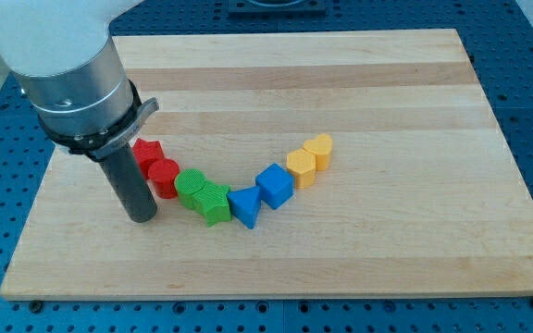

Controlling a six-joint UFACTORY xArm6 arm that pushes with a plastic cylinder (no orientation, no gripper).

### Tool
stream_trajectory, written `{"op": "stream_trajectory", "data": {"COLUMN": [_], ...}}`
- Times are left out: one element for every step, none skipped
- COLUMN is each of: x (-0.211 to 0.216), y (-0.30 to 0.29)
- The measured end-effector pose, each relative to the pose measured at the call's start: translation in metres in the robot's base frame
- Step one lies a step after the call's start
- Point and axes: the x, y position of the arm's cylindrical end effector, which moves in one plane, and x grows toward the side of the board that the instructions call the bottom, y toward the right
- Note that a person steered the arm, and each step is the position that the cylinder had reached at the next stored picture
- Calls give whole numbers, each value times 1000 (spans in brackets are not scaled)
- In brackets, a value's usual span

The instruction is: Separate the green star from the blue triangle

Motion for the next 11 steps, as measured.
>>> {"op": "stream_trajectory", "data": {"x": [8, 32, 25, 12, 10, 12, 23, 24, 25, 32, 22], "y": [0, 13, 14, 15, 21, 23, 35, 58, 84, 106, 108]}}
